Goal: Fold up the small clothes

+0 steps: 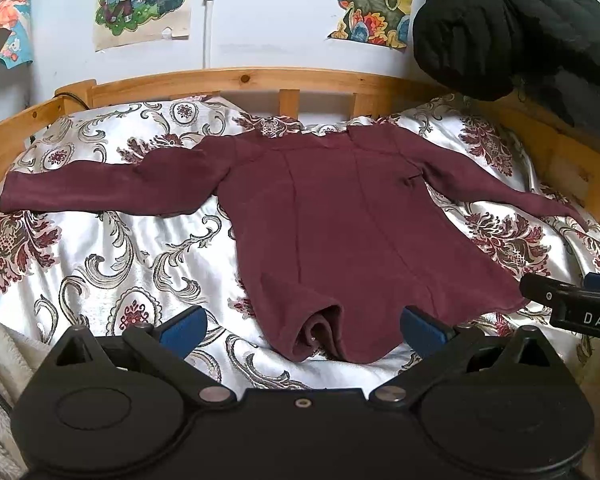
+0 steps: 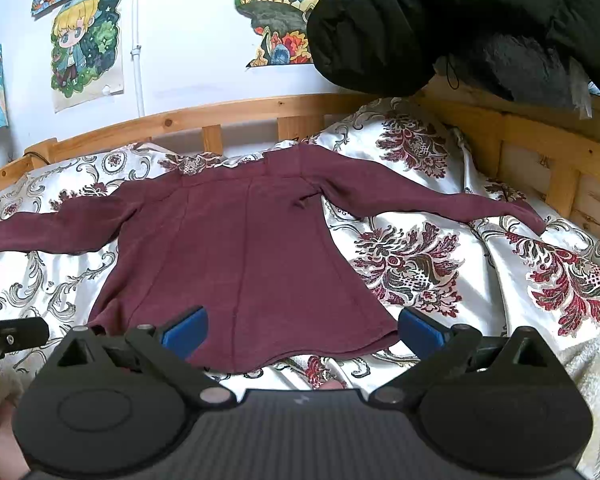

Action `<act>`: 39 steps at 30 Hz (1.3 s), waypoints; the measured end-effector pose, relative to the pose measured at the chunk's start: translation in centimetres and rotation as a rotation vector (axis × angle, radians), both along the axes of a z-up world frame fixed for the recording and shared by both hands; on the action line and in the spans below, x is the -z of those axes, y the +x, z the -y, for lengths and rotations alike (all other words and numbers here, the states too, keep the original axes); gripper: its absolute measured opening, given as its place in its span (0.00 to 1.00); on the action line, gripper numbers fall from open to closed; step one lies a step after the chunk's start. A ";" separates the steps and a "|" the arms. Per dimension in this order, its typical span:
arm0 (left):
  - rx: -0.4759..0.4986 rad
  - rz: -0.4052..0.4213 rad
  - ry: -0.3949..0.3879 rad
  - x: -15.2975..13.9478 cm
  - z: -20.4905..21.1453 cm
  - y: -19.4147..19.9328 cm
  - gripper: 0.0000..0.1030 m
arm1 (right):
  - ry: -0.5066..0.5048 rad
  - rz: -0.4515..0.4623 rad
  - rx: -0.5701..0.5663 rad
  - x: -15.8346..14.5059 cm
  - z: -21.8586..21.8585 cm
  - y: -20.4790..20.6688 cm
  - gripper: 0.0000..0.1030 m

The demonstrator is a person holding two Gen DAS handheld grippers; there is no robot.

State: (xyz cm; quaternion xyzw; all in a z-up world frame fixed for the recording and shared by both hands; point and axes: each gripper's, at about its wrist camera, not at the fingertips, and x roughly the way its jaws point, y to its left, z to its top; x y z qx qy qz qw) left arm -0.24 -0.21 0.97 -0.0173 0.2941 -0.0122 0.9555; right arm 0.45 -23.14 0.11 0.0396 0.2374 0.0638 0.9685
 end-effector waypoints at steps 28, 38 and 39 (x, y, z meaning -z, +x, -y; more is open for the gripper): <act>-0.003 -0.003 0.002 0.3 0.0 0.0 0.99 | 0.005 -0.003 -0.005 0.1 0.1 0.3 1.00; -0.003 -0.003 0.002 0.3 -0.1 0.0 0.99 | 0.006 -0.004 -0.006 0.0 0.1 0.3 1.00; -0.003 -0.004 0.002 0.3 -0.1 0.0 0.99 | 0.006 -0.004 -0.006 0.0 0.1 0.3 1.00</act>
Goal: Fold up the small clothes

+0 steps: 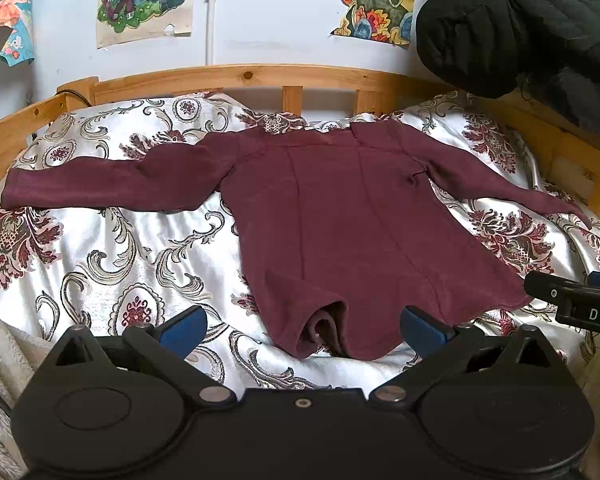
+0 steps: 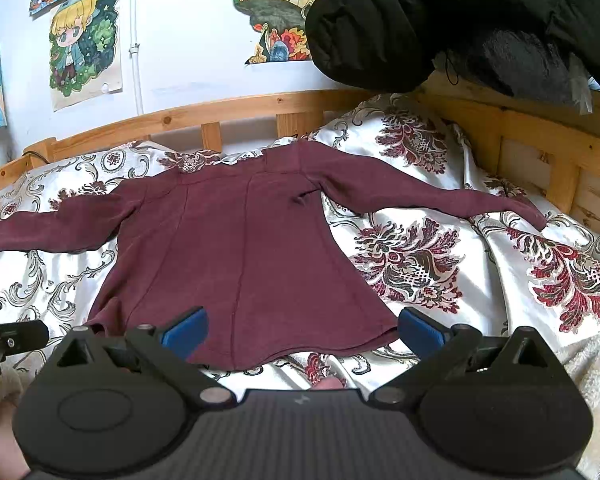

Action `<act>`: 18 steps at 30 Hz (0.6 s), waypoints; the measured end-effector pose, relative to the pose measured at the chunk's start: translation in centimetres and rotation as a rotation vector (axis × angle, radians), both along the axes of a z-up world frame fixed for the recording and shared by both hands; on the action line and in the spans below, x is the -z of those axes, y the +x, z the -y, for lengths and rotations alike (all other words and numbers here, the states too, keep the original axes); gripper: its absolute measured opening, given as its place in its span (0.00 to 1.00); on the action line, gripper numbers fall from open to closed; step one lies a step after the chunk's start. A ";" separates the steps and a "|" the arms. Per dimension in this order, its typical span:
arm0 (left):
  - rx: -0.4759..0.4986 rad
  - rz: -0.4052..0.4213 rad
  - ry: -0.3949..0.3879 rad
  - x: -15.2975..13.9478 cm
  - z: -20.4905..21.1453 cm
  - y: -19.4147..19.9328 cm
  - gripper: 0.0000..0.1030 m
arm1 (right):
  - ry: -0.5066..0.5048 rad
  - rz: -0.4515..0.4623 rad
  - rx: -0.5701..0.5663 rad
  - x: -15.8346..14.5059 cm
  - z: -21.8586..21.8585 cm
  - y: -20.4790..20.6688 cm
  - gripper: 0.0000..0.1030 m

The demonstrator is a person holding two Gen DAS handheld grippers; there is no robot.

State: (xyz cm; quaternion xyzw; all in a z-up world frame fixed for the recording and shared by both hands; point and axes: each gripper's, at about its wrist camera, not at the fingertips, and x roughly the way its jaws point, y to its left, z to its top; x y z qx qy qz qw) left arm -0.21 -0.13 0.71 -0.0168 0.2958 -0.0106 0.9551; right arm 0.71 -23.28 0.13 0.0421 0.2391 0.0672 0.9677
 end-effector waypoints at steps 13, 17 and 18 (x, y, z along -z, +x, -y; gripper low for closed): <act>-0.003 -0.003 -0.002 0.3 -0.4 -0.2 0.99 | 0.001 -0.002 -0.001 0.0 0.0 0.1 1.00; -0.006 -0.011 -0.004 0.5 -0.4 0.1 0.99 | 0.006 -0.009 0.001 0.2 0.0 -0.1 1.00; -0.008 -0.015 -0.004 0.6 -0.5 0.1 0.99 | 0.007 -0.014 0.003 0.3 0.0 -0.1 1.00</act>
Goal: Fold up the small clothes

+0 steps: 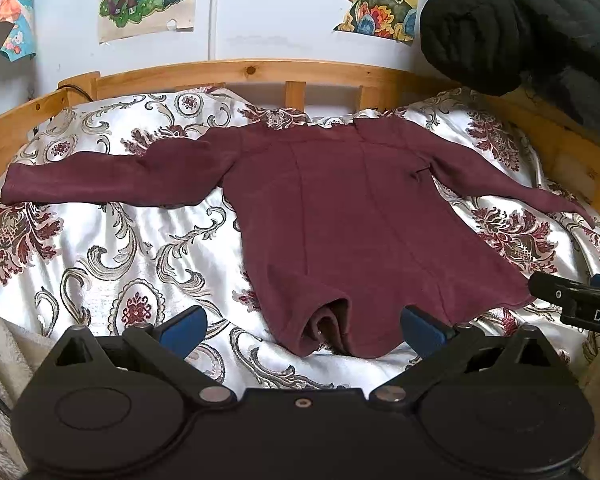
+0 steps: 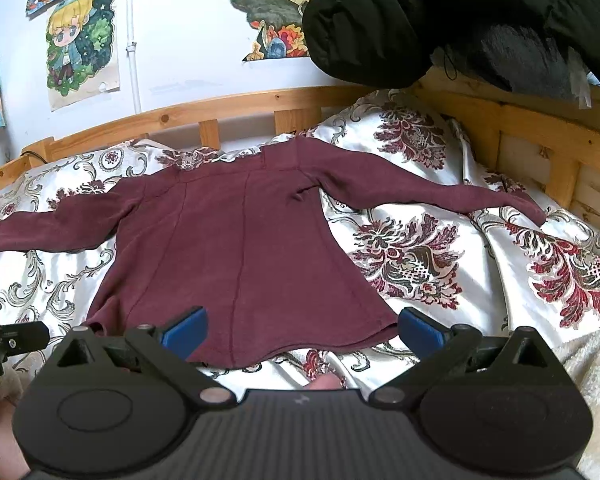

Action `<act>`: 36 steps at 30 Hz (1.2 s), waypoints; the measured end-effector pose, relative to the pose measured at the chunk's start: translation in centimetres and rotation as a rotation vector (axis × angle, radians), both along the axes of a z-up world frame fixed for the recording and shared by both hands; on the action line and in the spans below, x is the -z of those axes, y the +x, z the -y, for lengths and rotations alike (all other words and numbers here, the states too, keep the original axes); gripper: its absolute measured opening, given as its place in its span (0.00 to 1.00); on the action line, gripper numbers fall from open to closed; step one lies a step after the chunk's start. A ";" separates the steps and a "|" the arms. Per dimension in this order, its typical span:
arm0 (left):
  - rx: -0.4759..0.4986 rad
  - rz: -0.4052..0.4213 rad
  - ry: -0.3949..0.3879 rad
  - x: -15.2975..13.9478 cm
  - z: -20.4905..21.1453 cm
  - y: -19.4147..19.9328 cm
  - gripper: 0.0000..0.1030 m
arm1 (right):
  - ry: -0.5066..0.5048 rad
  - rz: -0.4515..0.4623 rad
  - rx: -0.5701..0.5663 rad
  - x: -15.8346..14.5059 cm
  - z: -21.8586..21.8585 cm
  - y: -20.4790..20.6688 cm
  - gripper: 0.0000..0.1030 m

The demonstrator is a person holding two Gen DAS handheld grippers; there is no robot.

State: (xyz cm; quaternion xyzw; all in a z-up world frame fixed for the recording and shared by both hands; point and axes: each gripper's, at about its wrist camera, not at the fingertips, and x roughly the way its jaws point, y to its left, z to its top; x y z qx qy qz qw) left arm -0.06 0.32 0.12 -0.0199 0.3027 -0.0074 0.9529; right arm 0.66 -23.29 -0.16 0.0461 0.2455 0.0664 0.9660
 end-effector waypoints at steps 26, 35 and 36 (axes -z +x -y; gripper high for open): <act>0.059 -0.022 0.126 -3.7 0.5 18.0 0.99 | 0.263 0.130 0.437 -1.2 16.3 13.6 1.00; 0.008 -0.047 0.090 2.2 -0.9 22.5 0.99 | 0.342 0.042 0.618 2.2 21.8 21.1 1.00; 0.007 -0.054 0.085 2.7 -1.2 22.7 0.99 | 0.365 0.029 0.648 2.7 22.4 21.7 1.00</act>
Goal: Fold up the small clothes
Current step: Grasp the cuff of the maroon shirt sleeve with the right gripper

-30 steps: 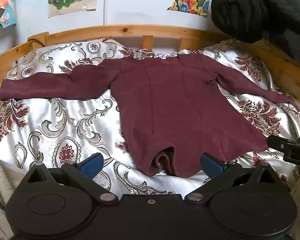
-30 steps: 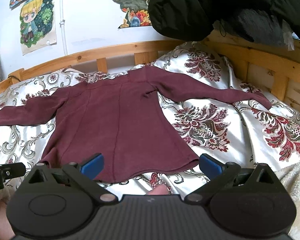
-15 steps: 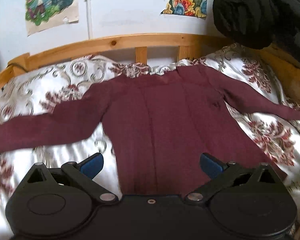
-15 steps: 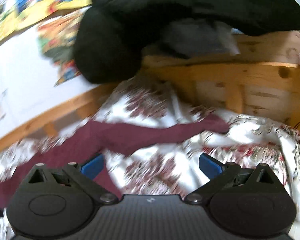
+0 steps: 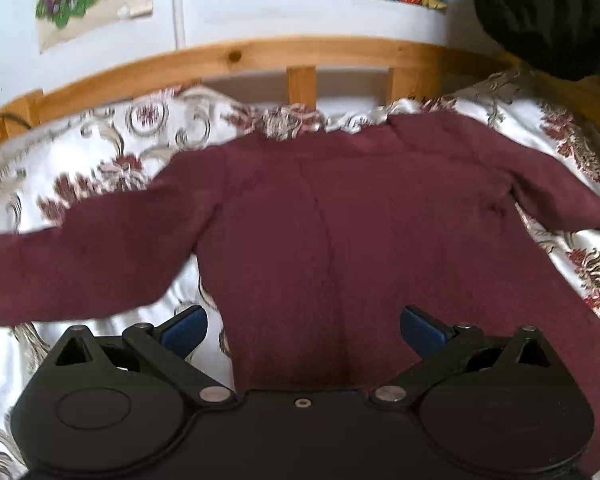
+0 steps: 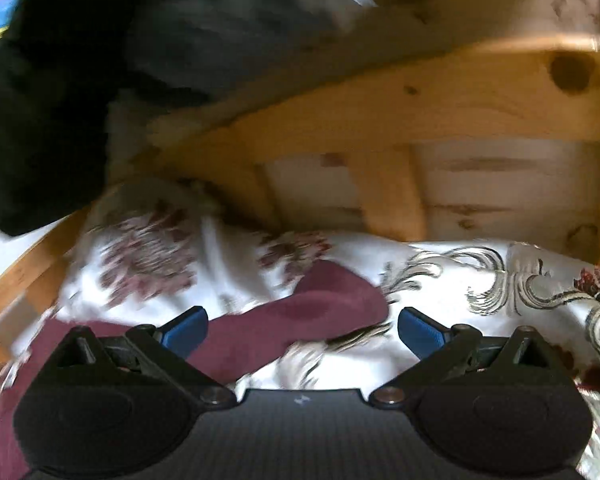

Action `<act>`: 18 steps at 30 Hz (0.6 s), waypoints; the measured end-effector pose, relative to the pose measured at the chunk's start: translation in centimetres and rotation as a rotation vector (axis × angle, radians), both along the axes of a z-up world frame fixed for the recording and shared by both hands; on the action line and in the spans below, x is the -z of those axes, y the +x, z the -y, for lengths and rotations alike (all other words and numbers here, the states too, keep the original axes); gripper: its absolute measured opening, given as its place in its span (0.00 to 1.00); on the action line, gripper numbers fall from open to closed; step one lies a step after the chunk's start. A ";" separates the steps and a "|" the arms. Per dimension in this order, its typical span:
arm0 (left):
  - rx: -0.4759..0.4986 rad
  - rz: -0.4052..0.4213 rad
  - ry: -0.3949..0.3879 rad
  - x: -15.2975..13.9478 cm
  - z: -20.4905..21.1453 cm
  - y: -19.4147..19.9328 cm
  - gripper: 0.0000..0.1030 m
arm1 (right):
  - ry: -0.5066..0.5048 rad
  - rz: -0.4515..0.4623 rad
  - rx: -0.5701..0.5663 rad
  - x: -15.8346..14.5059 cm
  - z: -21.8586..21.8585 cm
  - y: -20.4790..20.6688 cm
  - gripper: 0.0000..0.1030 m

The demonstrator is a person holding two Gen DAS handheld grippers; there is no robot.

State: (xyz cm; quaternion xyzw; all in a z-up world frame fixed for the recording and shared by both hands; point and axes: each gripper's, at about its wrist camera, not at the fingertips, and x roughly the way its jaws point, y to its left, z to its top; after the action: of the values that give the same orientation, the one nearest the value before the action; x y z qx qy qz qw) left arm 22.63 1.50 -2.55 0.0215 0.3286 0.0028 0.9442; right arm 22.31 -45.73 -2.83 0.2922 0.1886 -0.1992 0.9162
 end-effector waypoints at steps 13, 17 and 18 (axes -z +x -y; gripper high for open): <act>-0.028 -0.055 -0.163 1.3 -2.1 1.5 0.99 | 0.226 -0.053 0.183 3.5 4.0 3.0 0.30; -0.050 -0.065 -0.143 1.3 -2.4 1.6 0.99 | 0.191 -0.007 0.170 2.4 3.0 2.9 0.12; -0.054 -0.062 -0.149 1.3 -2.6 1.5 0.99 | 0.166 0.014 0.165 1.8 2.6 2.8 0.11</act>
State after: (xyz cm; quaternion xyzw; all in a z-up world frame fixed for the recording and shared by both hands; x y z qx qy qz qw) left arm 24.16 4.11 -3.81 -0.0577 0.3574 0.0032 0.9322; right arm 25.13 -48.28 -4.62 0.3831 0.1734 -0.2556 0.8705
